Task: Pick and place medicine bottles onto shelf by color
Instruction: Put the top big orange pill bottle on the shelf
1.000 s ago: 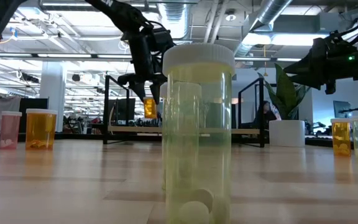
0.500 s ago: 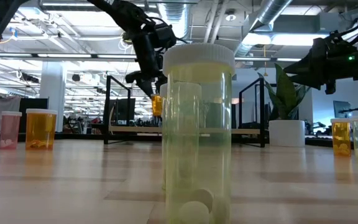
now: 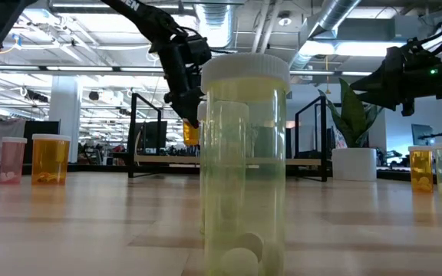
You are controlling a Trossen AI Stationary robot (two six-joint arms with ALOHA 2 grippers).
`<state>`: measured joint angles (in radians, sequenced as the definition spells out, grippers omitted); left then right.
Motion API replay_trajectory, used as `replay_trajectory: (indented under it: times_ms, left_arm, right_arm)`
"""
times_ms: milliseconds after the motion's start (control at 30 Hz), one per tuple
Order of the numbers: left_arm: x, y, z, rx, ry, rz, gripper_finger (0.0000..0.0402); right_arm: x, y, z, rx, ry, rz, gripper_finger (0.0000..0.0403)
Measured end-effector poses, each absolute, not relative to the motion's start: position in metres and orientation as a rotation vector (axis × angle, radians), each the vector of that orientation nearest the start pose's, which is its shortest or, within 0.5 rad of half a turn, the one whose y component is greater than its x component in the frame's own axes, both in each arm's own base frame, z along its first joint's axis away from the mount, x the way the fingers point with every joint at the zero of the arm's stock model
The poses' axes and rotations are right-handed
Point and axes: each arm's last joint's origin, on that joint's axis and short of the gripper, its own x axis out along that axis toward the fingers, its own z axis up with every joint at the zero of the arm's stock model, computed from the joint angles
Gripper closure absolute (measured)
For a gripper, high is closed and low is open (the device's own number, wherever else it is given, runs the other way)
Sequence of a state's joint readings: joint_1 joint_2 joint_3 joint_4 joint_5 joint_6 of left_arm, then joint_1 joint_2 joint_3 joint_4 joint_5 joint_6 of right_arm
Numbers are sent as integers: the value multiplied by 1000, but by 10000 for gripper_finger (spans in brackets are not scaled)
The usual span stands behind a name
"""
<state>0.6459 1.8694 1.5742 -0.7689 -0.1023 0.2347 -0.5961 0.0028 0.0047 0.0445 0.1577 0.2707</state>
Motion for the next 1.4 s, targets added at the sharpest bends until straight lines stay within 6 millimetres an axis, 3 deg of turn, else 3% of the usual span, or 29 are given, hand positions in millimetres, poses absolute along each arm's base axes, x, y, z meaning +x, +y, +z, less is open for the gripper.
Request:
replay_trajectory:
  times_ms: [500, 1067, 1400]
  left_arm:
    - [304, 249, 256, 122, 1183, 303, 205]
    - [302, 258, 236, 134, 1238, 218, 205]
    - [289, 270, 234, 92, 1260, 243, 205]
  right_arm:
    - [78, -58, 169, 247, -148, -743, 154]
    - [78, -58, 169, 248, -146, -743, 154]
    - [78, -59, 169, 249, -142, -743, 154]
